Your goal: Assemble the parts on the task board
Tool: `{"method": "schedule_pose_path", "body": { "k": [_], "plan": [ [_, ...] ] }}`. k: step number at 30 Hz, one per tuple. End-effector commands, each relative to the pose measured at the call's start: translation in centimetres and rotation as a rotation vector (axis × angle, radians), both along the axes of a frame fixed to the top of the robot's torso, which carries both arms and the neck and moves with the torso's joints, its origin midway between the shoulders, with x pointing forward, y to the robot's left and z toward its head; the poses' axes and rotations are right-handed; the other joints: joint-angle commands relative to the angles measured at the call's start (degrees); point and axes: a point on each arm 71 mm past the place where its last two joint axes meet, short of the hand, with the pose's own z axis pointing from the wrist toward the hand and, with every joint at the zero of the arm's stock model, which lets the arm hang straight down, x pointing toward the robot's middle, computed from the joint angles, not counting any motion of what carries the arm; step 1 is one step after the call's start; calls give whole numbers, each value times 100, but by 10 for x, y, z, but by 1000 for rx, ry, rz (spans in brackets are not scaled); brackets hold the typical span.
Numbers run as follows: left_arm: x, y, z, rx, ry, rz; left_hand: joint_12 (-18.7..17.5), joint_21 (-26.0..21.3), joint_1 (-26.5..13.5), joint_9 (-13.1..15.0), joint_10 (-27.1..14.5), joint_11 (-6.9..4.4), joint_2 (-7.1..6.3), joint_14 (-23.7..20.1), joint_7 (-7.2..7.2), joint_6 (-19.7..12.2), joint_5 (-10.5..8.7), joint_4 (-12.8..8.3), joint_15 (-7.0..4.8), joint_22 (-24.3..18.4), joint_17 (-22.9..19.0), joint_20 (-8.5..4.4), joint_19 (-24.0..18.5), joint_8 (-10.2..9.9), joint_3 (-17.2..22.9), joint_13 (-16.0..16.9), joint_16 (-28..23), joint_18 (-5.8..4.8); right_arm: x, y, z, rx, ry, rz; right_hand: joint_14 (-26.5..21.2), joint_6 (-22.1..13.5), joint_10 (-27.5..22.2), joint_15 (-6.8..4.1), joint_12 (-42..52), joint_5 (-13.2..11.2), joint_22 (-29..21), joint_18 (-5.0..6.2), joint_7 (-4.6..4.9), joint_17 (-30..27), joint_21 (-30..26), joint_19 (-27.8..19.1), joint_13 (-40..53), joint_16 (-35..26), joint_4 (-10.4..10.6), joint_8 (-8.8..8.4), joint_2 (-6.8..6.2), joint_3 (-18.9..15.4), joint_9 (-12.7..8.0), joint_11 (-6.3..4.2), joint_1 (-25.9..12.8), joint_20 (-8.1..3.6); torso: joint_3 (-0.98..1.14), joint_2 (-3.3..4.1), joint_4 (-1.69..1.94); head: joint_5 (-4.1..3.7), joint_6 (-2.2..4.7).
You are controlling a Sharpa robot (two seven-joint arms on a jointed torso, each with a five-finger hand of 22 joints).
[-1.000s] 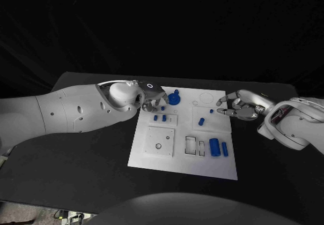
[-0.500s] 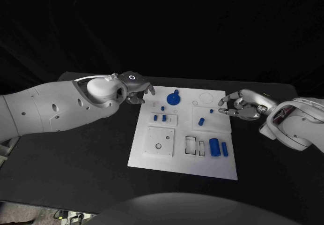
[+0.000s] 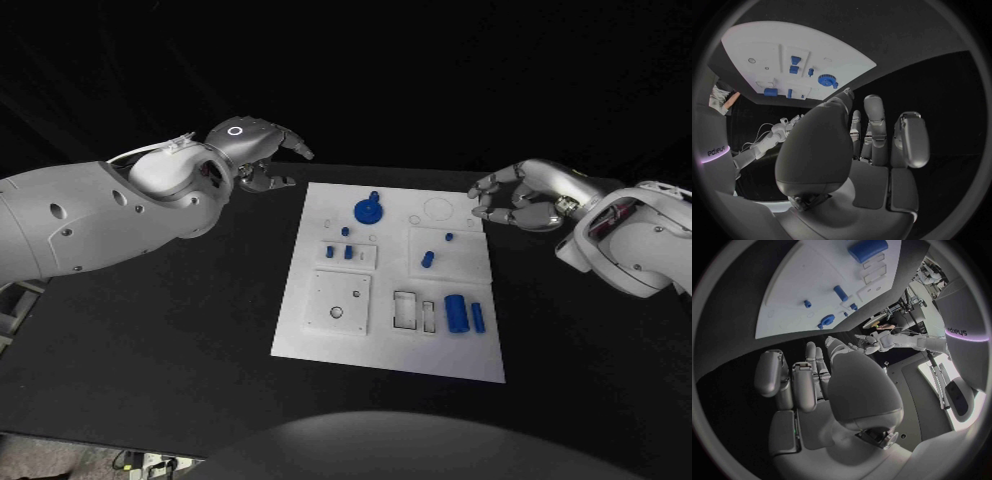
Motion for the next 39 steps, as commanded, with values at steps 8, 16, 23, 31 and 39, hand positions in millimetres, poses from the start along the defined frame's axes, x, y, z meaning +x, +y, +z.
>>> {"method": "schedule_pose_path", "body": {
  "k": [8,16,23,31,39],
  "plan": [
    [-12,-11,14,-264,-67,-65,320,69,-180,-301,120,-11,235,59,-67,-706,145,-6,-31,1143,51,-49,78,-174,-101,46,44,50,15,21,0,-212,-52,29,-148,286,213,-56,-1062,-574,724,96,-288,158,-167,30,-1268,-327,-13,-100,-111,-114,-313,-23,52,-56,-8,12,7,-122,0],
    [-18,-19,19,-343,-101,-68,572,147,-146,-379,405,78,370,162,128,-545,317,-21,14,1163,175,-15,122,-168,-43,40,140,35,18,25,-15,-265,-50,26,-437,-240,-80,-43,-1137,362,571,184,-60,-153,-735,-304,-1417,-618,-289,-55,-242,51,-625,-6,306,-22,-12,19,6,-144,0],
    [-21,-25,20,-354,-113,-100,669,183,-75,-434,478,137,393,209,343,-517,417,-31,47,1173,292,12,138,-167,-13,20,223,27,18,30,-23,-320,-14,39,-458,-237,-104,-42,-786,117,599,185,1,-175,-779,-295,-1211,-585,-250,-28,-332,40,-549,-33,20,-26,-11,5,1,-110,0],
    [-25,-30,21,-356,-129,-136,760,193,-55,-440,590,125,436,220,363,-343,440,-30,45,1175,321,16,142,-143,19,24,247,27,16,33,-34,-354,28,50,-480,-89,-185,-69,-491,122,614,189,117,-222,-857,-285,-1043,-575,-198,3,-392,-37,-584,-72,-210,-38,-17,5,0,-118,0],
    [-27,-31,22,-383,-128,-146,874,223,-5,-440,725,164,449,237,417,-81,463,-38,62,1183,368,28,154,-118,64,20,285,21,15,38,-43,-371,43,64,-493,-62,-203,-71,-335,575,634,190,87,-253,-900,-274,-980,-568,-311,-7,-422,94,-585,-68,-116,-51,-16,6,3,-117,0]
  ]
}}
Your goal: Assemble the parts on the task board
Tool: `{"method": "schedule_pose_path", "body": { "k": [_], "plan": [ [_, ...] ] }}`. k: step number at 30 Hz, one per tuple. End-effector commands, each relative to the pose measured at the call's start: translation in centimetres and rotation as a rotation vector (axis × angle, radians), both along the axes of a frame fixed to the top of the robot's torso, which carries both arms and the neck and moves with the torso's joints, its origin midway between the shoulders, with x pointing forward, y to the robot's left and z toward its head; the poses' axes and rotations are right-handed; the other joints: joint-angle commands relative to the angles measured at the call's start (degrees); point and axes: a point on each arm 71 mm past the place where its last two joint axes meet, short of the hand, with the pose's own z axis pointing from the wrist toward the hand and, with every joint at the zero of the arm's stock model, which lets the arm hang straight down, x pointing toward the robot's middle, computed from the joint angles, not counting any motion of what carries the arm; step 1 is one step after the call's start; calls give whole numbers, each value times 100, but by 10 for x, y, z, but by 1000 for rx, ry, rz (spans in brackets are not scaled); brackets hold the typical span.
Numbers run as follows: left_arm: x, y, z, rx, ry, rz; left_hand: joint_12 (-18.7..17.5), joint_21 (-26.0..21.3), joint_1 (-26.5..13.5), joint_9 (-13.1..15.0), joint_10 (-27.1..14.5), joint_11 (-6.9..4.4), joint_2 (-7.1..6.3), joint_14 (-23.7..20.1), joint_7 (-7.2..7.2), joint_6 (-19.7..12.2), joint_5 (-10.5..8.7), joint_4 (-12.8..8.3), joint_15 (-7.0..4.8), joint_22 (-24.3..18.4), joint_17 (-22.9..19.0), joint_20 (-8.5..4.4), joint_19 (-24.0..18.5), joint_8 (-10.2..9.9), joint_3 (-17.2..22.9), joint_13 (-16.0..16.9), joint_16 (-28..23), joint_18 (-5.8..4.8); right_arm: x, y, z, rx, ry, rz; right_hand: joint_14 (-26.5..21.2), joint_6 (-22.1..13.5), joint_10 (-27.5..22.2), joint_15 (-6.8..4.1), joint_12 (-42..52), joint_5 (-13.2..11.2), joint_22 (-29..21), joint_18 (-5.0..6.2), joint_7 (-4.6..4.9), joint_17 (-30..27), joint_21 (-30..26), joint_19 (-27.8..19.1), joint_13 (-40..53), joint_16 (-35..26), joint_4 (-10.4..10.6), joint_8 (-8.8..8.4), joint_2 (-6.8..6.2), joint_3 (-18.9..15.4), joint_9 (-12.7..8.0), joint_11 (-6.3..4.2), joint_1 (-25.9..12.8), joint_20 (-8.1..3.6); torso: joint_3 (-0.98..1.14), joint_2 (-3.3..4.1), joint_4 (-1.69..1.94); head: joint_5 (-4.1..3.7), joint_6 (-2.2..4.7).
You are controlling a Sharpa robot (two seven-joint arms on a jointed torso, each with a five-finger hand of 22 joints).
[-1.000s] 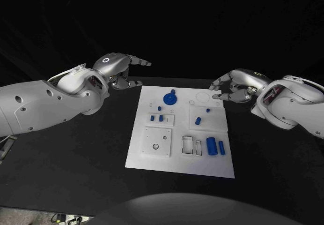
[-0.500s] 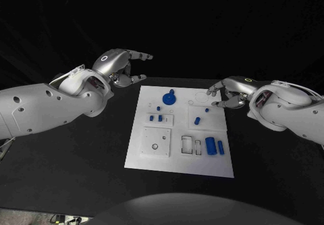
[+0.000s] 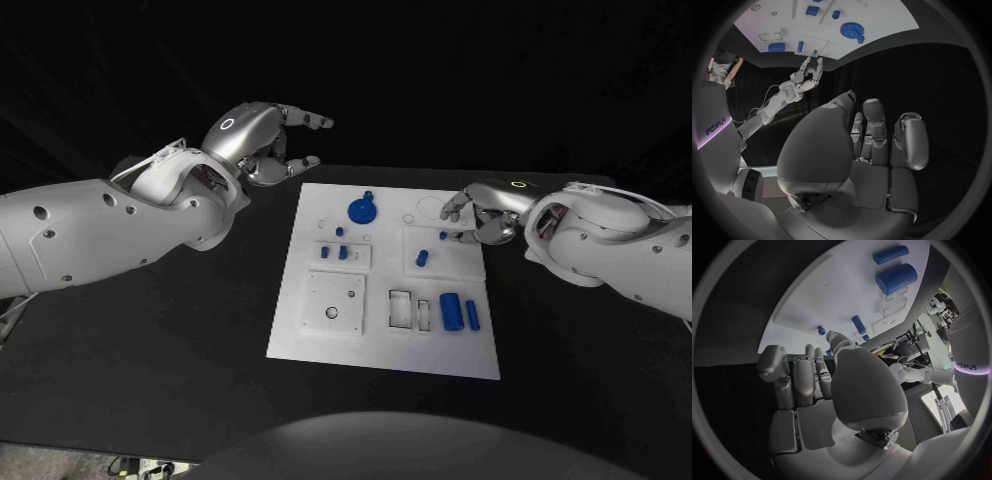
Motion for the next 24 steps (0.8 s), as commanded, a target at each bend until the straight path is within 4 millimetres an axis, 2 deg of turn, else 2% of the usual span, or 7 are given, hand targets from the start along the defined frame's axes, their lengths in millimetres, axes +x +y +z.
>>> {"method": "schedule_pose_path", "body": {
  "k": [1,6,10,14,17,24],
  "plan": [
    [-3,-1,3,-32,-23,-22,35,33,31,-4,53,-12,32,38,2,66,37,7,-9,1184,13,29,155,38,43,-6,42,20,-1,1,-6,-51,18,6,-45,-14,-42,-4,40,44,640,104,-58,-13,-24,-4,14,28,-32,-10,-13,29,-9,5,44,-28,-2,3,4,-5,0],
    [-3,-1,2,-34,-15,-28,58,34,30,-2,82,-11,44,42,6,136,41,10,-6,1185,25,33,156,46,54,-8,52,20,-1,4,-11,-66,31,7,-184,69,-78,39,132,361,604,139,-85,-163,-268,-146,42,-94,-102,29,-45,159,28,30,52,-3,0,-1,0,-2,0],
    [-4,-2,2,-32,-9,-33,73,28,59,-5,96,-7,53,38,19,153,58,0,-5,1183,15,35,153,43,77,-13,47,22,-1,7,-14,-70,33,9,-69,113,-46,22,227,755,693,108,-83,-14,-86,-31,71,83,-211,59,-58,337,84,22,116,-11,0,1,2,-25,0],
    [-4,-3,1,-23,-5,-39,73,18,94,-10,87,-1,56,29,30,151,76,-6,-1,1180,-8,38,149,37,99,-21,32,24,-2,10,-16,-77,29,12,-45,129,2,5,325,1061,741,97,-96,17,-7,17,103,143,-350,85,-59,534,150,16,208,-28,-1,4,-1,-3,0],
    [-5,-4,0,-15,4,-43,74,-23,120,-12,82,0,60,2,32,166,89,-9,2,1169,-75,41,132,34,117,-25,-12,32,-2,12,-17,-84,20,7,-34,119,4,3,369,1187,750,93,-118,31,22,31,118,171,-408,90,-69,628,185,28,211,-34,0,6,2,0,0],
    [-4,-4,-2,4,31,-45,92,-91,165,-11,104,1,84,-64,53,240,103,-5,10,1151,-179,49,102,38,165,-27,-92,45,-1,15,-18,-90,4,-3,27,147,18,9,432,1191,748,93,-134,82,47,58,141,247,-413,117,-62,697,242,62,99,-28,-2,0,2,-5,0]
  ]
}}
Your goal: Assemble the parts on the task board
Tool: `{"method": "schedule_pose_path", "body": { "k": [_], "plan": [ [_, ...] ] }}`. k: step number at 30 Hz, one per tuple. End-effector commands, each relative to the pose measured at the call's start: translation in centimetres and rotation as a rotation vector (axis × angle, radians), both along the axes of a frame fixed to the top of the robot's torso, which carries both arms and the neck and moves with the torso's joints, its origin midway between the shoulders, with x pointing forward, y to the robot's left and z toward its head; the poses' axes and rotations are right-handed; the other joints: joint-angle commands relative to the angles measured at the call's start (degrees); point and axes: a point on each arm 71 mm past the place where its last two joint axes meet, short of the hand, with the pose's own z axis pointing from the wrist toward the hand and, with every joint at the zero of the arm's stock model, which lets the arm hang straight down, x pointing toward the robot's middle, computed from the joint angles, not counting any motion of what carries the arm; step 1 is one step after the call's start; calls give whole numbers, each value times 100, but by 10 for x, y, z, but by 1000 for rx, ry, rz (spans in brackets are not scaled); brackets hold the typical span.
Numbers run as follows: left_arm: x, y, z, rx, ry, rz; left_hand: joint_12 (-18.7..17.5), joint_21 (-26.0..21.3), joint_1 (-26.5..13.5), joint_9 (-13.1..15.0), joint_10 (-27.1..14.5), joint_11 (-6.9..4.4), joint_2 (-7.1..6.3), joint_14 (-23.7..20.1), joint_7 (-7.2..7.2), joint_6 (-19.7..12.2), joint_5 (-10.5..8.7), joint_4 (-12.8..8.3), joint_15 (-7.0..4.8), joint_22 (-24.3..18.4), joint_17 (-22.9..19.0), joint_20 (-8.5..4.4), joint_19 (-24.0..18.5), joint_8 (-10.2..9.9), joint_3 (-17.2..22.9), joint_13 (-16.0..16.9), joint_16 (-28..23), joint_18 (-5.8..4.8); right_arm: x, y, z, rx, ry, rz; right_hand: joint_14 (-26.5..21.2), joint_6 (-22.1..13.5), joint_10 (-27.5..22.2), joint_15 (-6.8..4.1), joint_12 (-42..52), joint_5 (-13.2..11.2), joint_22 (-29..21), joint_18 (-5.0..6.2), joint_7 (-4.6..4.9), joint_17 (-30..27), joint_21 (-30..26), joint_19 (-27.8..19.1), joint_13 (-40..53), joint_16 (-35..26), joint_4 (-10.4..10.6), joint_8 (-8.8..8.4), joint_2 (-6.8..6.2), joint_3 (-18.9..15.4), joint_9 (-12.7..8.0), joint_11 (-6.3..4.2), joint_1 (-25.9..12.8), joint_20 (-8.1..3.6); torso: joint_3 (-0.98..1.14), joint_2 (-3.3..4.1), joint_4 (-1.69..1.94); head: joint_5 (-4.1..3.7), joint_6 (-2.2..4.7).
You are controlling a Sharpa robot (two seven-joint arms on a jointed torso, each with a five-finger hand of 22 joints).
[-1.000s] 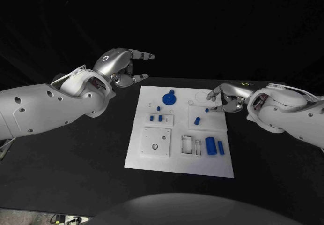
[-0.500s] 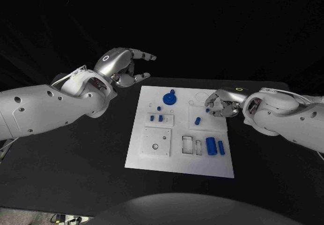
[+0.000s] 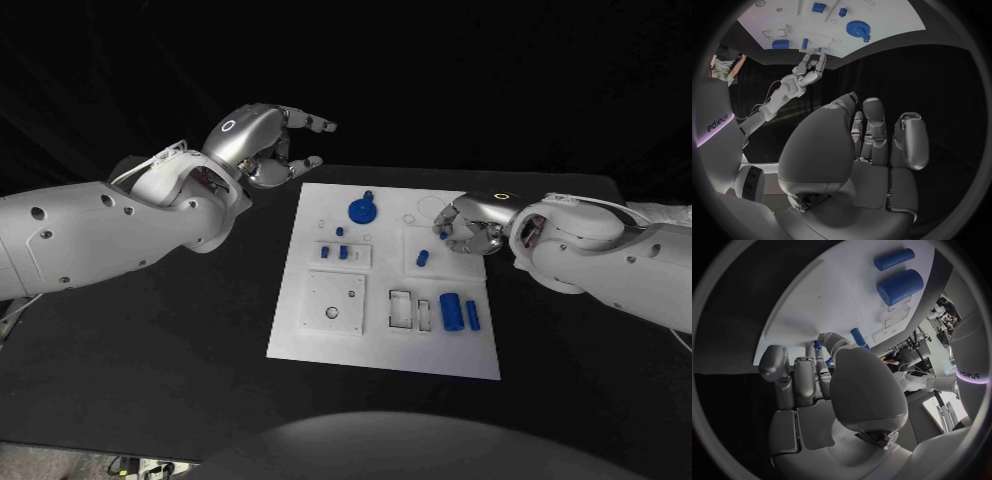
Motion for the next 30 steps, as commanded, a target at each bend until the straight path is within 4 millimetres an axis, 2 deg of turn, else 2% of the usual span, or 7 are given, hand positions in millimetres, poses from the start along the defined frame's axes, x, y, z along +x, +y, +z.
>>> {"method": "schedule_pose_path", "body": {
  "k": [1,5,8,12,19,25,30],
  "plan": [
    [0,-2,-2,20,23,-16,41,-59,88,-5,46,17,5,-71,0,64,39,-3,7,1147,-56,50,96,16,47,-6,-55,48,1,0,0,-30,-21,-11,67,46,34,-11,45,20,745,9,-30,20,-4,21,11,44,-9,34,3,59,23,3,-74,3,-1,-4,2,-11,0],
    [0,-1,-2,23,31,-11,47,-86,95,-6,56,15,11,-91,11,74,43,-1,7,1140,-97,51,85,15,59,-6,-86,54,2,0,0,-25,-28,-6,136,92,92,-35,115,-63,763,-2,-43,66,97,100,30,111,-45,72,33,119,83,-24,-123,-11,0,-9,-1,-15,0],
    [0,0,-3,25,35,-10,51,-104,99,-6,65,15,26,-108,23,87,57,4,7,1135,-124,52,76,14,79,-8,-108,57,3,1,0,-21,-33,-3,191,179,147,-54,171,-375,782,-18,-48,103,193,170,40,165,-60,138,70,124,161,-53,-197,-26,1,-8,5,-25,0],
    [-1,0,-3,27,40,-10,52,-116,100,-8,70,14,52,-122,33,103,108,8,8,1132,-139,55,69,12,114,-11,-125,59,4,1,0,-18,-38,-2,232,256,219,-76,215,-490,801,-32,-52,125,275,228,37,201,-105,209,109,140,253,-81,-213,-44,0,-2,0,-29,0],
    [-2,0,-3,28,44,-13,39,-126,112,-13,55,13,89,-134,40,91,208,4,8,1131,-158,56,63,3,186,-17,-146,61,6,1,-1,-18,-41,-2,262,460,295,-103,238,-752,813,-45,-32,113,332,276,-14,223,-209,481,193,89,635,-111,-275,-76,0,0,1,-26,0],
    [-2,0,-3,29,47,-13,37,-129,116,-13,55,13,93,-133,39,98,226,3,8,1130,-155,56,61,4,200,-17,-145,62,6,2,-2,-10,-38,-2,286,383,323,-92,257,-1184,826,-58,-73,118,381,314,-42,251,-210,548,247,16,873,-97,-366,-71,-1,-2,-1,-28,0],
    [-2,0,-3,29,48,-11,35,-126,123,-11,53,12,101,-132,38,120,247,3,7,1131,-151,56,62,6,221,-18,-144,61,7,3,-3,-10,-33,-1,287,382,353,-96,277,-1243,831,-61,-75,112,399,327,-46,254,-240,570,274,24,936,-109,-337,-70,0,-4,2,-23,0]
  ]
}}
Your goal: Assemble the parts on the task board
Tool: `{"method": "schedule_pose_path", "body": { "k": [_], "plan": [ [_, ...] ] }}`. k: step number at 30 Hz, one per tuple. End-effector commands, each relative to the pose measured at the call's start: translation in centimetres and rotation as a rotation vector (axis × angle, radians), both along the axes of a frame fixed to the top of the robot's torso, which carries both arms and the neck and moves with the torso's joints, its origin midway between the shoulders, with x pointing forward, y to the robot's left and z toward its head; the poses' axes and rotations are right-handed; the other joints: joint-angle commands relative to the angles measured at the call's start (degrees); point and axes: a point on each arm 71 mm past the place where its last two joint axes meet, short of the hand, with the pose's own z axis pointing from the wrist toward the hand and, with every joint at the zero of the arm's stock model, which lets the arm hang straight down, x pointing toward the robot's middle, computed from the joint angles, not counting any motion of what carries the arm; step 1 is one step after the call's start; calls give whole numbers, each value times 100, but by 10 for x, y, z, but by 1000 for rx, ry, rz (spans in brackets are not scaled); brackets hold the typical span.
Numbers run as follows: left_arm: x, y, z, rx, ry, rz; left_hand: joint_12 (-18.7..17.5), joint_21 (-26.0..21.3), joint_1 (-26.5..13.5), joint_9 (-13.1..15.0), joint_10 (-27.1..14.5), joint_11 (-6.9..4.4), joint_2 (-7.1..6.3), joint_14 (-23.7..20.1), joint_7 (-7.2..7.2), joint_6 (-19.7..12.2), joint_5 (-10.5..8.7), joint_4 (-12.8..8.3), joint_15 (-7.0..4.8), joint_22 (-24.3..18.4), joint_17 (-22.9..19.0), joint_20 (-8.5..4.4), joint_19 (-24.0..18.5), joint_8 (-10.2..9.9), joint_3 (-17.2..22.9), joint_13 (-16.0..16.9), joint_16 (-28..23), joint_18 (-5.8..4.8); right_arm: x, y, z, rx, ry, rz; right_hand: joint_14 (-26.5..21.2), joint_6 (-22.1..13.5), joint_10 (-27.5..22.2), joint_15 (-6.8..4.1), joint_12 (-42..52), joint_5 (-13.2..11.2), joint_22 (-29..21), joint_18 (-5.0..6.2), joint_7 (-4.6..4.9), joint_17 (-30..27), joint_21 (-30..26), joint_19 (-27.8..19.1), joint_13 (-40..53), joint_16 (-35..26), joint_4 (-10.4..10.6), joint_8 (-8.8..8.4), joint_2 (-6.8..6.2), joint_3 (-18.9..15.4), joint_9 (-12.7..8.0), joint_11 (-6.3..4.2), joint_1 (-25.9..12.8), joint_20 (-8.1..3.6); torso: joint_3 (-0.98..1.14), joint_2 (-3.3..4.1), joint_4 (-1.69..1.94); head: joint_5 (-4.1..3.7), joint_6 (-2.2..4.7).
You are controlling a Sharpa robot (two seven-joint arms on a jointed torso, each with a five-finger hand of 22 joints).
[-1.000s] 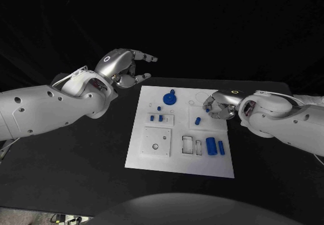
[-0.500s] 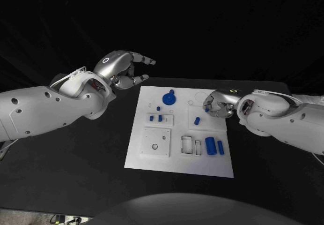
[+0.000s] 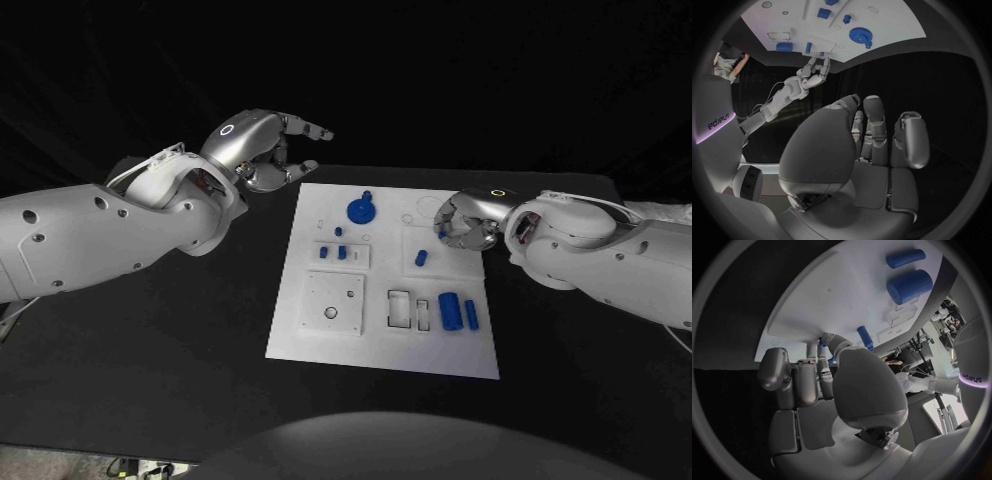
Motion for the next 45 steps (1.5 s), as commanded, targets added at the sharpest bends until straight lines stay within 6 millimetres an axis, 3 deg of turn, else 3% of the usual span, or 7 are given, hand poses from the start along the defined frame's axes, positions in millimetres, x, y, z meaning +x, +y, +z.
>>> {"method": "schedule_pose_path", "body": {
  "k": [1,12,23,45],
  "plan": [
    [-1,-1,0,6,8,-6,-5,-16,17,-5,36,-4,41,-49,5,51,27,0,8,1131,1,35,41,6,31,-7,-35,61,-1,1,-2,-3,0,11,38,-23,44,-9,30,-17,828,-60,-13,-8,31,42,-7,36,-41,42,34,-7,37,3,1,-10,1,-2,3,3,0],
    [-1,-1,-2,9,17,-3,-4,-7,51,-2,49,0,43,-43,16,81,67,-11,8,1134,10,34,44,13,84,-6,-30,59,0,1,-4,6,6,8,24,-7,148,-42,61,185,842,-67,68,-49,72,66,-38,19,-167,103,61,51,198,-40,124,-36,0,-3,-3,20,0],
    [0,0,-5,14,27,0,-2,-10,80,1,64,5,38,-40,39,106,94,-14,10,1134,11,35,43,20,127,-5,-29,59,-1,0,-2,32,-11,14,38,56,403,-90,133,557,895,-106,146,-55,261,151,-81,33,-288,234,47,94,426,-97,177,-81,-3,-4,-2,21,0],
    [2,1,-7,22,39,6,-5,-19,89,-2,68,7,18,-45,81,109,104,-10,12,1131,1,36,39,14,153,-6,-37,61,-6,-7,12,93,-58,17,29,125,510,-83,149,579,904,-115,170,-93,302,167,-107,12,-284,322,35,78,519,-89,128,-87,-1,-4,-1,-14,0]
  ]
}}
